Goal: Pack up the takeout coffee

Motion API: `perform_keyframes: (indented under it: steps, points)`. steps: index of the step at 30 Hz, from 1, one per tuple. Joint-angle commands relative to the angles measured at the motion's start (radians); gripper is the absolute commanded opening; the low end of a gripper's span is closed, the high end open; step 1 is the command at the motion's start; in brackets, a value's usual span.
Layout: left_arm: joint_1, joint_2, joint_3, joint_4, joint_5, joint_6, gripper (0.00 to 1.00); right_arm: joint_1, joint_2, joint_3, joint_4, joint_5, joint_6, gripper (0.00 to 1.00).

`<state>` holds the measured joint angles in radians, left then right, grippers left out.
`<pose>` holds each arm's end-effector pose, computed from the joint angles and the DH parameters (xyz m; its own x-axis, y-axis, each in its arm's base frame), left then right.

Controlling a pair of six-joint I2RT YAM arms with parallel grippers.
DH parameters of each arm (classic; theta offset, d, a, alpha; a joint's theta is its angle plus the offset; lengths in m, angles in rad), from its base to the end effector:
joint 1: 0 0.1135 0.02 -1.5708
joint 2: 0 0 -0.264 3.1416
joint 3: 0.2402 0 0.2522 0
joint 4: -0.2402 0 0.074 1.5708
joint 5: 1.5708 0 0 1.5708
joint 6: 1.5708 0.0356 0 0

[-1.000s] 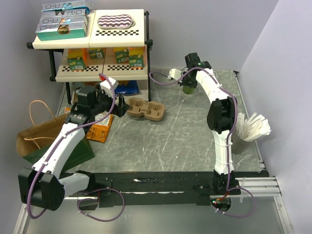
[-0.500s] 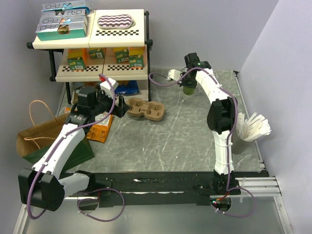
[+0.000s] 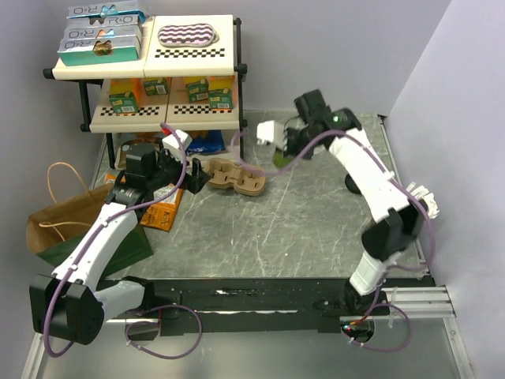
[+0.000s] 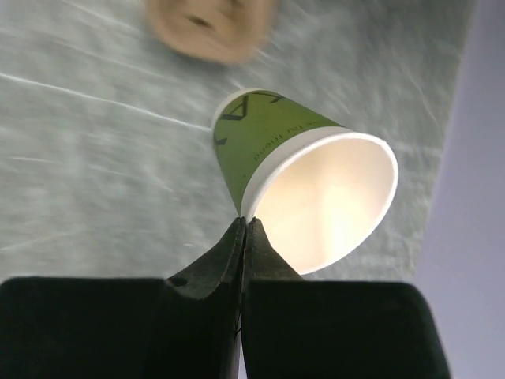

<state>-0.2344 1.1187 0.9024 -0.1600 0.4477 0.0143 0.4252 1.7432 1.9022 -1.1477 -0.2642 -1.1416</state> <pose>0.2449 -0.0743 0.3180 -0.3488 0.0965 -0.9322 0.6060 0.7820 -0.1458 0.3216 0.1558 0.3811 0.1643 -0.8891 -0.4271 -0.9120 0.0280 -0.4091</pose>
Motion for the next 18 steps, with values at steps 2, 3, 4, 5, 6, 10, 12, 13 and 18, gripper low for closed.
perform_keyframes:
  steps: [2, 3, 4, 5, 6, 10, 12, 13, 18]
  points:
    - [0.0, 0.0, -0.003, 0.056, 0.005, -0.008, 0.97, 0.176, -0.137, -0.184, -0.04, -0.038, 0.086, 0.0]
    - [-0.002, 0.001, -0.005, 0.054, -0.006, -0.051, 0.97, 0.203, -0.174, -0.234, -0.021, -0.017, 0.094, 0.0]
    - [-0.002, 0.003, -0.007, 0.054, -0.032, -0.059, 0.97, 0.263, -0.189, -0.259, -0.011, -0.001, 0.103, 0.0]
    - [-0.002, 0.003, -0.011, 0.051, -0.044, -0.068, 0.97, 0.289, -0.204, -0.284, 0.005, 0.015, 0.129, 0.0]
    - [0.0, 0.003, -0.019, 0.047, -0.052, -0.089, 0.97, 0.311, -0.221, -0.314, 0.017, 0.048, 0.147, 0.0]
    - [-0.002, 0.009, -0.028, 0.017, -0.052, -0.137, 0.97, 0.371, -0.211, -0.325, 0.026, 0.104, 0.203, 0.0]
    - [-0.003, 0.004, -0.045, 0.026, -0.064, -0.186, 0.97, 0.4, -0.208, -0.345, 0.042, 0.131, 0.232, 0.0]
    - [-0.002, -0.003, -0.052, 0.045, -0.069, -0.198, 0.97, 0.412, -0.211, -0.359, 0.063, 0.181, 0.244, 0.0]
    - [-0.003, -0.016, -0.085, 0.071, -0.112, -0.218, 0.97, 0.461, -0.221, -0.431, 0.184, 0.221, 0.338, 0.0]
